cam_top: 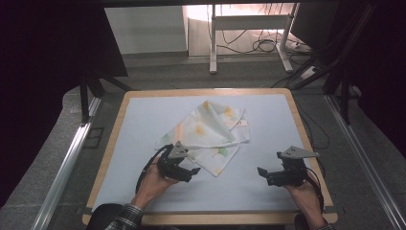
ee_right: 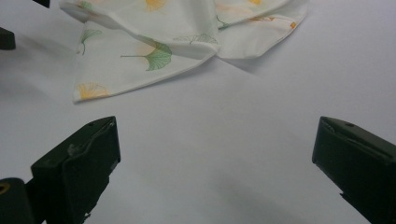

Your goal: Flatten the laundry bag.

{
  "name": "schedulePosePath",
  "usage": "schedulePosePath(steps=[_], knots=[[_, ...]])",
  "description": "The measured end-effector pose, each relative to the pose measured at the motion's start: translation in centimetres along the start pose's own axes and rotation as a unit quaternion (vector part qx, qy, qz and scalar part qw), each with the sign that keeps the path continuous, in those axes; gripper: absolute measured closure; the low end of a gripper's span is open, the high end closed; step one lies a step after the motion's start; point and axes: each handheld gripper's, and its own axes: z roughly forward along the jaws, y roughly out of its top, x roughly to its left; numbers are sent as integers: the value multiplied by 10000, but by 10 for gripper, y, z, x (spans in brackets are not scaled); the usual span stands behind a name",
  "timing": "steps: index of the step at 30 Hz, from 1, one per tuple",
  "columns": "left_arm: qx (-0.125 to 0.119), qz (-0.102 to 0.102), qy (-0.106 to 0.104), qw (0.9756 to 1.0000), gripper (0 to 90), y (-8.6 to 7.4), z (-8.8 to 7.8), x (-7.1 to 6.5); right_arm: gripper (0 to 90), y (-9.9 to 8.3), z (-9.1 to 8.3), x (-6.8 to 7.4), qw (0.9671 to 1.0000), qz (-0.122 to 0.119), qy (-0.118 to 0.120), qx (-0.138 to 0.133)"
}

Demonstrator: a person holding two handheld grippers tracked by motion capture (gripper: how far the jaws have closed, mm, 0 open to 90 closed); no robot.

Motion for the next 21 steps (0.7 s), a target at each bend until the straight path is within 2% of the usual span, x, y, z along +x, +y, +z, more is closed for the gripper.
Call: schedulePosePath(steps=[4, 8, 10, 13, 16, 17, 18, 19, 21], knots=[[36, 82, -94, 9999, 190, 6, 11, -5, 11, -1, 0, -1, 10000, 8, -46, 44], [130, 189, -398, 9989, 246, 13, 31, -16, 12, -1, 0, -2, 10000, 5, -66, 42], [210, 320, -470, 9982, 264, 16, 37, -20, 12, -1, 0, -2, 10000, 4, -85, 47], [269, 392, -587, 9971, 296, 20, 47, -27, 12, -1, 0, -3, 9999, 0, -95, 77], [322, 450, -583, 9968, 323, 20, 53, -29, 13, -1, 0, -3, 9999, -13, -101, 87], [415, 488, -568, 9963, 373, 19, 58, -30, 13, -1, 0, -3, 9999, -15, -94, 85], [466, 478, -637, 9957, 410, 19, 61, -30, 13, -1, 0, -3, 9999, -24, -90, 89], [434, 426, -707, 9956, 443, 18, 62, -28, 14, -1, 0, -3, 9999, -31, -89, 102], [425, 366, -716, 9959, 508, 18, 62, -27, 15, -1, 0, -3, 9999, -39, -91, 122]])
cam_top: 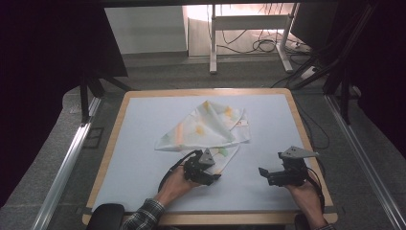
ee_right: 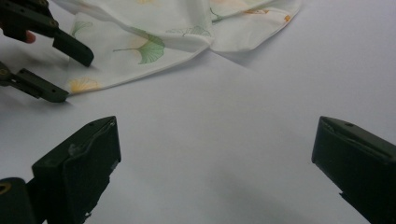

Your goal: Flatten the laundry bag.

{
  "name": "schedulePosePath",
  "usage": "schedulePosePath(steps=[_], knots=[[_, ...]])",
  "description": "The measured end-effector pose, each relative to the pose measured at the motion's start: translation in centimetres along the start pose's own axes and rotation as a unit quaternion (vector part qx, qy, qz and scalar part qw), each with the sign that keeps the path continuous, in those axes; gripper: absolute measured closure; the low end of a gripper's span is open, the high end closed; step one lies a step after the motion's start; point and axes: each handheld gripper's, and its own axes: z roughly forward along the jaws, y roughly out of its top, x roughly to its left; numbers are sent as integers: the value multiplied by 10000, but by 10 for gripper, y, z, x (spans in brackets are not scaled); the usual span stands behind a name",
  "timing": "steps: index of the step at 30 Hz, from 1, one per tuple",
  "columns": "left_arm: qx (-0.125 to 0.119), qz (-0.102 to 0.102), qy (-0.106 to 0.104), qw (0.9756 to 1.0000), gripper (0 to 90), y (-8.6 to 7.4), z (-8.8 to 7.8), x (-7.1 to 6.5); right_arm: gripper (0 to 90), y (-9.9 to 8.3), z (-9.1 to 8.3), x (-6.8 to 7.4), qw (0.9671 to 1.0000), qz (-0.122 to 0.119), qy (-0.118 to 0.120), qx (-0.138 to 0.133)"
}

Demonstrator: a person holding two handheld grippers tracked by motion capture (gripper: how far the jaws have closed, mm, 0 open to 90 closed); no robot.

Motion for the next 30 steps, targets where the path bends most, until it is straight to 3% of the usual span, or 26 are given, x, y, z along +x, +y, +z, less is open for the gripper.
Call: schedulePosePath(steps=[2, 5, 10, 16, 22, 28, 29, 30], knots=[[-5, -59, 30, 10000, 601, 0, -1, 3, 16, 0, 1, 0, 10000, -23, 8, 45], [12, -75, 67, 9999, 862, -1, -2, 8, 17, 0, 1, 1, 10000, -51, 8, 81], [61, -42, 149, 9999, 878, 2, -6, 8, 19, 0, 2, 1, 9999, -74, 18, 134], [-384, -252, 278, 9986, 876, 8, -39, 22, 21, -1, 4, 1, 9998, -51, 55, 191], [-688, -540, 697, 9937, 875, 1, -80, 48, 20, -2, 7, 0, 9995, 89, 158, 274], [-832, -710, 973, 9892, 875, -8, -101, 62, 20, -1, 7, 0, 9996, 122, 117, 234], [-894, -763, 1092, 9870, 875, -11, -108, 67, 20, -1, 7, 0, 9996, 125, 113, 233], [-894, -763, 1092, 9870, 876, -11, -108, 67, 20, -1, 7, 0, 9996, 125, 113, 233]])
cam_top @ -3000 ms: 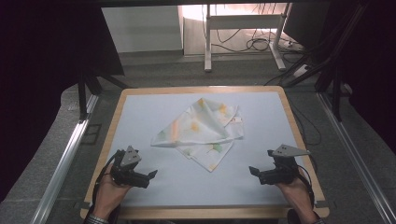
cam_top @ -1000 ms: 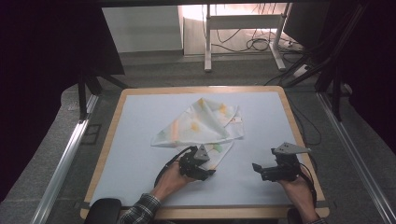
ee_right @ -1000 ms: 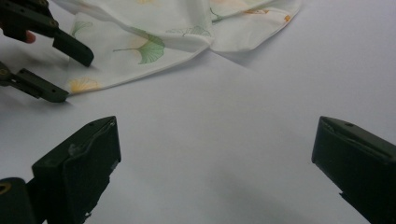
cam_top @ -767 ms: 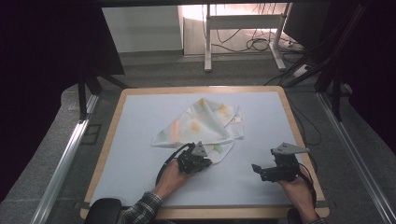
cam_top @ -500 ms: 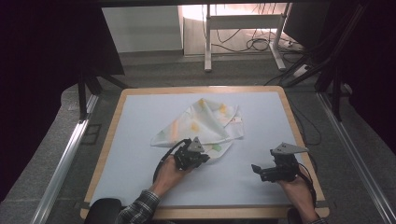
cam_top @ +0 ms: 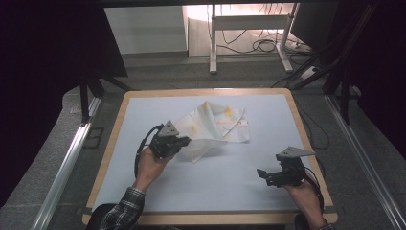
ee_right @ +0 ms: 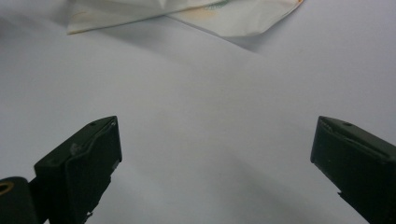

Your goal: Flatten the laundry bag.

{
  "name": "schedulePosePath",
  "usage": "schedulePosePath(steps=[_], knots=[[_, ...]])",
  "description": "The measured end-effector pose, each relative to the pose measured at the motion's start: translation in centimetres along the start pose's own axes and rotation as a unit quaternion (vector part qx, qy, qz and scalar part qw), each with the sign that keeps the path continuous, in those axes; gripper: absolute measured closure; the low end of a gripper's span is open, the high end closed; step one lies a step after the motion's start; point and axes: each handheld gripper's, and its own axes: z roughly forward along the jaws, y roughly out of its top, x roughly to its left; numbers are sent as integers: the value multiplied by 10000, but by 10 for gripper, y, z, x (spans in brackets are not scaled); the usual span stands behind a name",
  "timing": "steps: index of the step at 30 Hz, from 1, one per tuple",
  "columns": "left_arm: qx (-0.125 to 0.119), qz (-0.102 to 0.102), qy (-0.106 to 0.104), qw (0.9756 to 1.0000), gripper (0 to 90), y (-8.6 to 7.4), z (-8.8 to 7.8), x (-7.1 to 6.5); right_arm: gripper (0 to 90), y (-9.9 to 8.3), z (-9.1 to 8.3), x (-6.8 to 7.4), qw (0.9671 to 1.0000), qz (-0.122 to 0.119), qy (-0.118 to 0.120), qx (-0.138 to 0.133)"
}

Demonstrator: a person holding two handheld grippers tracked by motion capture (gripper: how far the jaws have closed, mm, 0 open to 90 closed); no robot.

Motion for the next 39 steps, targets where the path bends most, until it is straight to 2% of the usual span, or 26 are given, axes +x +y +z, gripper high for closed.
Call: schedulePosePath(steps=[2, 4, 7, 10, 11, 12, 13, 14, 15, 16, 17, 18, 19, 22, 23, 24, 26, 28, 29, 30, 32, 34, 35, 36, 37, 39], knots=[[-48, -85, 195, 9998, 875, -2, -11, 12, 20, 0, 1, 0, 10000, -31, -9, 28], [-55, -133, 266, 9995, 875, -4, -14, 17, 20, 0, 1, 1, 10000, -32, -1, 49], [-115, -348, 472, 9982, 875, -12, -26, 35, 20, 1, 2, 2, 10000, -59, 10, 66], [-259, -722, 730, 9944, 874, -27, -41, 59, 20, 3, 3, 4, 9999, -45, 92, 137], [-271, -783, 806, 9933, 874, -30, -45, 64, 20, 4, 4, 5, 9998, -39, 126, 118], [-271, -783, 806, 9933, 873, -30, -45, 64, 20, 4, 4, 5, 9998, -39, 126, 118], [-286, -907, 912, 9913, 872, -36, -51, 74, 20, 5, 4, 5, 9998, -15, 177, 123], [-286, -907, 912, 9913, 871, -36, -51, 74, 20, 5, 4, 5, 9998, -15, 177, 123], [-242, -981, 1053, 9893, 871, -43, -56, 82, 14, 6, 5, 6, 9997, -5, 204, 97], [-242, -981, 1053, 9893, 871, -43, -56, 82, 14, 6, 5, 6, 9997, -5, 204, 97], [-206, -1093, 1191, 9866, 870, -51, -61, 91, 5, 8, 6, 8, 9996, -64, 260, 104], [-217, -1173, 1236, 9851, 870, -54, -63, 96, 0, 8, 7, 9, 9996, -93, 266, 95], [-217, -1173, 1236, 9851, 869, -54, -63, 96, 0, 8, 7, 9, 9996, -93, 266, 95], [-179, -1361, 1397, 9806, 869, -65, -69, 107, 0, 12, 6, 12, 9992, -126, 363, -68], [-164, -1501, 1463, 9777, 868, -72, -72, 114, 0, 15, 6, 15, 9991, -157, 353, -174], [-141, -1587, 1498, 9758, 868, -76, -73, 118, 0, 16, 6, 17, 9990, -152, 376, -205], [-26, -1757, 1586, 9716, 867, -85, -73, 127, 0, 18, 8, 19, 9988, -169, 405, -205], [190, -1916, 1645, 9674, 867, -96, -69, 135, 0, 19, 11, 22, 9989, -189, 401, -170], [289, -1968, 1634, 9663, 865, -101, -67, 138, 0, 20, 13, 23, 9989, -219, 394, -126], [343, -1983, 1610, 9662, 863, -103, -65, 139, 0, 20, 14, 25, 9989, -237, 405, -91], [367, -1898, 1581, 9683, 833, -104, -63, 138, 1, 21, 16, 26, 9987, -298, 403, -42], [336, -1845, 1616, 9689, 723, -103, -63, 137, 20, 22, 17, 27, 9987, -308, 403, -30], [279, -1779, 1659, 9696, 723, -101, -64, 136, 20, 22, 17, 27, 9987, -308, 403, -30], [247, -1738, 1641, 9707, 656, -100, -64, 135, 34, 23, 18, 27, 9987, -302, 407, -44], [204, -1695, 1637, 9716, 546, -99, -64, 134, 52, 24, 17, 28, 9988, -301, 394, -64], [206, -1589, 1663, 9730, 438, -100, -64, 131, 64, 26, 18, 28, 9987, -293, 405, -85]])
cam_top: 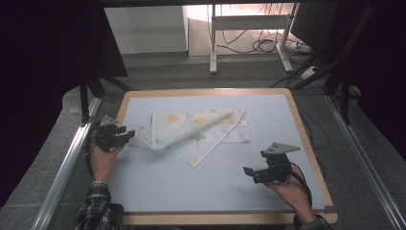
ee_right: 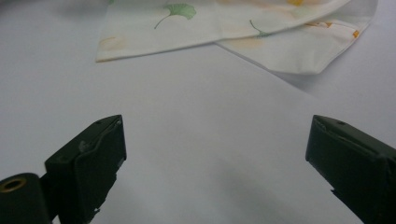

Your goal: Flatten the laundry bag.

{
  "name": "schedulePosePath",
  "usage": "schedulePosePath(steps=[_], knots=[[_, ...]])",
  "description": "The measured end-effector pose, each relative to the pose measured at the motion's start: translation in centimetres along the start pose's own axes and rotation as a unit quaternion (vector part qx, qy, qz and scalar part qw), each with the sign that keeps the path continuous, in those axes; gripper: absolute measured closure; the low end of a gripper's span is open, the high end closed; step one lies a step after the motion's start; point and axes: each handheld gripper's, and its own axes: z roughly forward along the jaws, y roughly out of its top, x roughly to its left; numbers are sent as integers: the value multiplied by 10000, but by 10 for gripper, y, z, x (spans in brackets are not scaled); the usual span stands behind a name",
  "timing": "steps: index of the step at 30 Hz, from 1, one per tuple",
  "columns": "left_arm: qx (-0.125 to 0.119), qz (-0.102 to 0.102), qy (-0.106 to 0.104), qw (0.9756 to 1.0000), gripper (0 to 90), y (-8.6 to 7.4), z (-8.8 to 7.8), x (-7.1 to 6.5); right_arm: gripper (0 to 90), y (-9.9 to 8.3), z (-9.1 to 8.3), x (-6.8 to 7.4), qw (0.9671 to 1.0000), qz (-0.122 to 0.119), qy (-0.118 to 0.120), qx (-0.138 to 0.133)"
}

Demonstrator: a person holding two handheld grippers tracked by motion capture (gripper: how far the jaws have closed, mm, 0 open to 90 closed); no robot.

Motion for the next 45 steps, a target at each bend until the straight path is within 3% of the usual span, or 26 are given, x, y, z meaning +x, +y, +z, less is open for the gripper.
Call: schedulePosePath(steps=[9, 11, 13, 14, 19, 22, 23, 25, 27, 28, 29, 30, 31, 33, 36, 41, 42, 43, 44, 45], knots=[[-150, 107, -155, 9997, 225, -12, -14, -5, 116, 11, 10, 5, 9999, -47, 128, 0], [-171, 342, -205, 9991, 191, -15, -19, -14, 146, 14, 14, 8, 9998, -115, 156, 10], [-166, 430, -231, 9987, 186, -16, -20, -18, 163, 16, 17, 10, 9997, -167, 185, 29], [-185, 623, -266, 9975, 170, -17, -23, -26, 204, 20, 23, 15, 9993, -287, 243, 92], [-261, 838, -554, 9946, 163, -19, -27, -40, 279, 26, 37, 23, 9980, -507, 321, 208], [-269, 902, -880, 9917, 110, -18, -27, -50, 319, 35, 53, 32, 9967, -615, 440, 301], [-215, 948, -1125, 9889, 101, -19, -27, -57, 324, 37, 57, 34, 9963, -620, 492, 328], [-115, 1029, -1266, 9865, 89, -21, -26, -65, 335, 41, 66, 39, 9954, -678, 577, 366], [63, 1091, -1514, 9824, 87, -24, -23, -71, 340, 45, 77, 45, 9941, -726, 690, 421], [134, 1194, -1542, 9807, 88, -25, -22, -74, 341, 47, 82, 48, 9934, -751, 740, 449], [134, 1194, -1542, 9807, 98, -25, -22, -74, 341, 47, 82, 48, 9934, -751, 740, 449], [261, 1406, -1635, 9761, 113, -28, -19, -78, 345, 51, 92, 54, 9924, -789, 806, 485], [261, 1406, -1635, 9761, 115, -28, -19, -78, 345, 52, 98, 57, 9918, -826, 840, 489], [362, 1513, -1684, 9734, 122, -30, -15, -82, 345, 54, 103, 60, 9914, -836, 875, 499], [634, 1724, -1551, 9707, 127, -32, -6, -89, 342, 60, 124, 75, 9894, -885, 1013, 547], [755, 1802, -1547, 9684, 152, -33, 0, -93, 323, 61, 145, 91, 9861, -1062, 1078, 690], [799, 1885, -1529, 9668, 162, -32, 2, -96, 333, 60, 154, 98, 9845, -1187, 1008, 803], [842, 1918, -1472, 9667, 184, -32, 3, -98, 354, 60, 158, 100, 9839, -1263, 925, 861], [842, 1918, -1472, 9667, 213, -32, 3, -98, 378, 59, 160, 102, 9835, -1353, 823, 869], [956, 1962, -1450, 9651, 243, -32, 7, -100, 412, 59, 161, 103, 9836, -1399, 780, 833]])
